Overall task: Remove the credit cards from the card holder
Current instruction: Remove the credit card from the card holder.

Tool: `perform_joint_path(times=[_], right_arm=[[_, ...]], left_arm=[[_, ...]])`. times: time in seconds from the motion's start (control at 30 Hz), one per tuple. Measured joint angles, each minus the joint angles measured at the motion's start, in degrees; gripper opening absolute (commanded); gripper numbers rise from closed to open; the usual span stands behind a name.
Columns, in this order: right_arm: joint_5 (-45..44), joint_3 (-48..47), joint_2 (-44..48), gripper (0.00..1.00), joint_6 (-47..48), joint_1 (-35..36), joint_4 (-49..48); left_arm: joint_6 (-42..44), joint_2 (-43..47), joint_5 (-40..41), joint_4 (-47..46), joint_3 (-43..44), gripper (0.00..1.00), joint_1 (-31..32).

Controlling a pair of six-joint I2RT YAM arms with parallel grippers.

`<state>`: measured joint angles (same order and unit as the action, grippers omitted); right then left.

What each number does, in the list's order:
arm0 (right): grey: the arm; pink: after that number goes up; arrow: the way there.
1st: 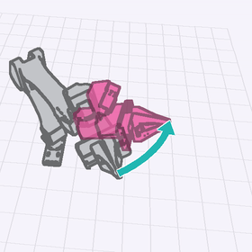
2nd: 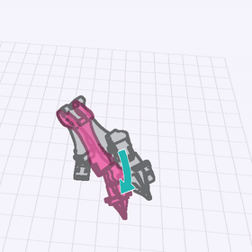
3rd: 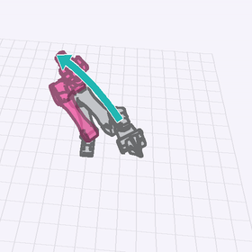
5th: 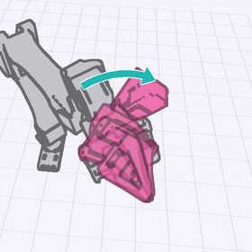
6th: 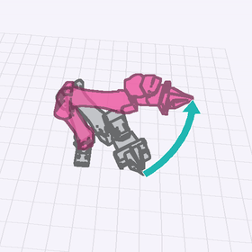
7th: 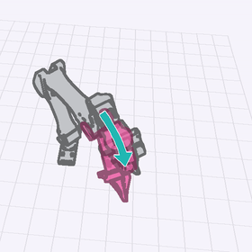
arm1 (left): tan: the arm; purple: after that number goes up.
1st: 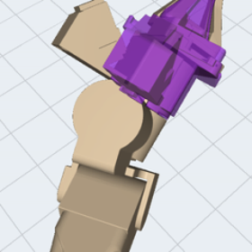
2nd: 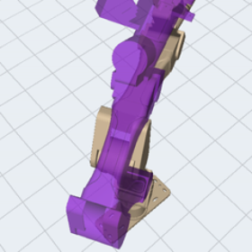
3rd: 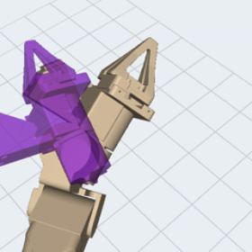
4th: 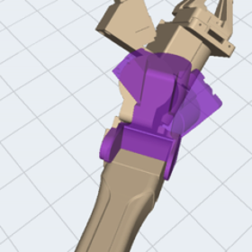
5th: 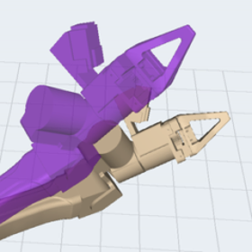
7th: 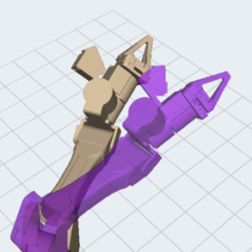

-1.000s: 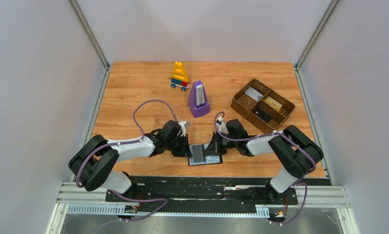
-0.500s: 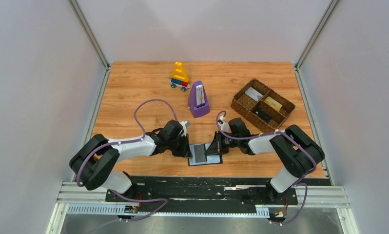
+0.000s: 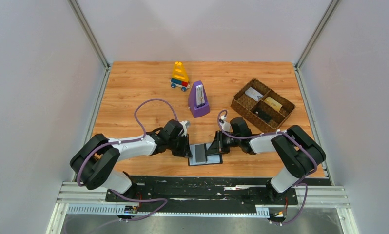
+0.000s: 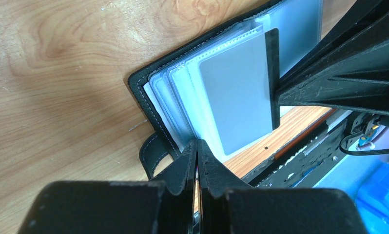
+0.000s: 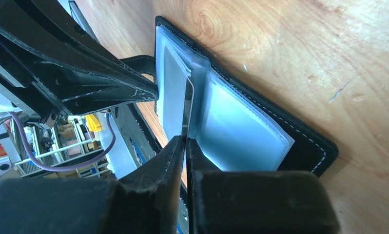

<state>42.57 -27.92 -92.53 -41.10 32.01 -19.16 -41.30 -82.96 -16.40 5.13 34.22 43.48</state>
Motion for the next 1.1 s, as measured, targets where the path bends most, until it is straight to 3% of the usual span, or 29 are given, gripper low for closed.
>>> perform_joint_path(times=[0.5, 0.9, 1.1], right_arm=[[1.9, 0.6, 0.7, 0.0, -1.4, -2.4, 0.1], [-1.2, -0.2, 7.6, 0.0, 2.2, -3.2, 10.4], [-3.8, -1.5, 9.9, 0.0, 3.9, -3.2, 15.0]], left_arm=[[-0.2, -0.1, -0.3, 0.0, 0.0, 0.1, 0.0], [-0.2, 0.0, 0.0, 1.9, 1.0, 0.15, 0.0], [0.2, 0.9, 0.9, 5.4, 1.2, 0.28, 0.0]])
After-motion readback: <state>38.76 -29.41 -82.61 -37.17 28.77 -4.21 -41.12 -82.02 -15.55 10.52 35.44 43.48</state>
